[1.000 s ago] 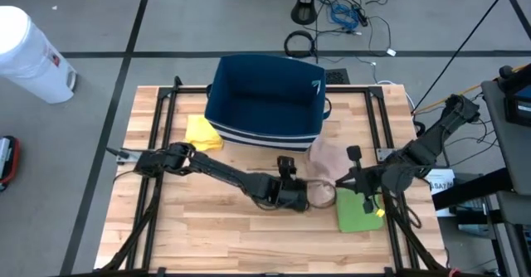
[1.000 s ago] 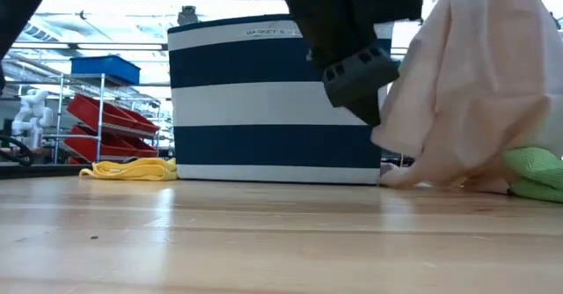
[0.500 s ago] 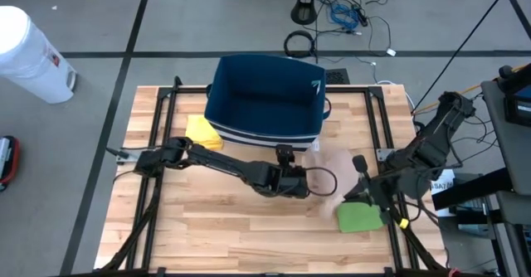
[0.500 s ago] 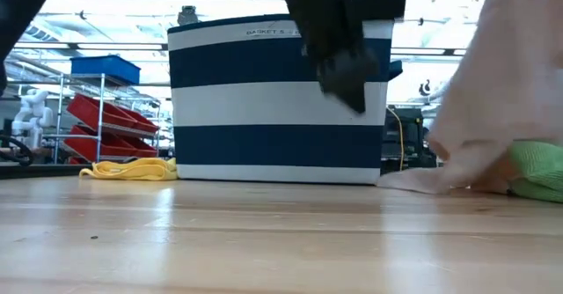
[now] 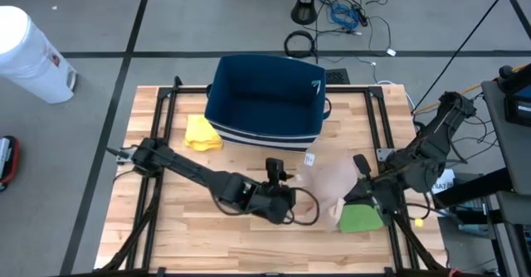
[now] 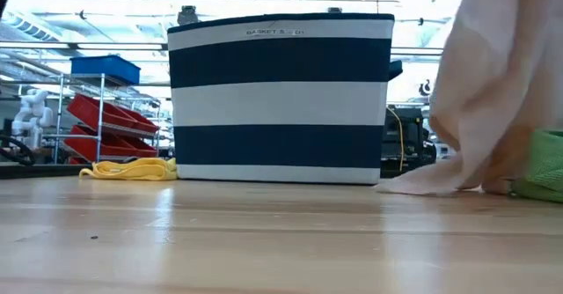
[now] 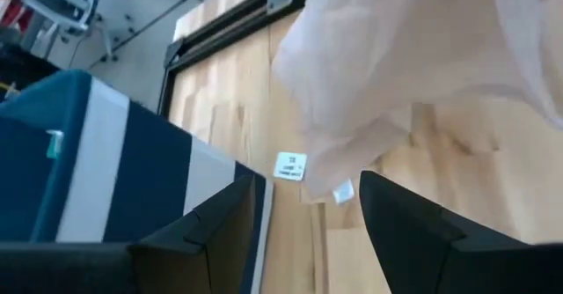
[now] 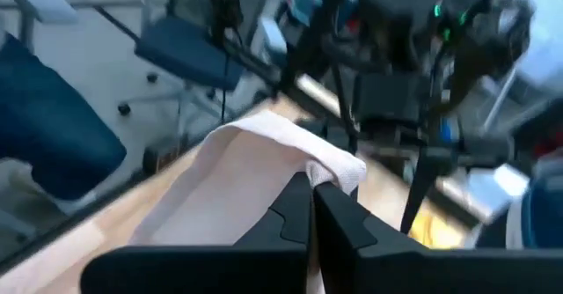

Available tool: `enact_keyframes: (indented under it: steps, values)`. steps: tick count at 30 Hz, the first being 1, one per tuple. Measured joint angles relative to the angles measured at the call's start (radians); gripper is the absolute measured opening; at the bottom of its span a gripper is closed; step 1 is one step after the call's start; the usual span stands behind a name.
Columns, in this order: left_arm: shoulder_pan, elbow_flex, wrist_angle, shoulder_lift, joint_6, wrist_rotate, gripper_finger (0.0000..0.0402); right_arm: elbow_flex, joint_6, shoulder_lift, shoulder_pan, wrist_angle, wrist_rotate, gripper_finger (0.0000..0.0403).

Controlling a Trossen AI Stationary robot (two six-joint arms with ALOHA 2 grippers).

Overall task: Fold towel
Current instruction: Fold the light pink towel

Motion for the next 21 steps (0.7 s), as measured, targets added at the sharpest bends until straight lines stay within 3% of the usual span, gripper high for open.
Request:
enact_keyframes:
  steps: [10, 16, 21]
  values:
    - [-0.071, 0.0, -0.013, -0.019, -0.034, -0.036, 0.0213, 0.0, -0.306, 0.0, 0.0, 0.301, -0.243, 0.0]
    - [-0.073, 0.0, -0.039, -0.019, -0.079, -0.038, 0.0213, 0.0, -0.38, 0.0, 0.0, 0.417, -0.431, 0.0]
    - [-0.068, 0.0, -0.04, -0.019, -0.079, -0.039, 0.0213, 0.0, -0.395, 0.005, -0.014, 0.429, -0.447, 0.0]
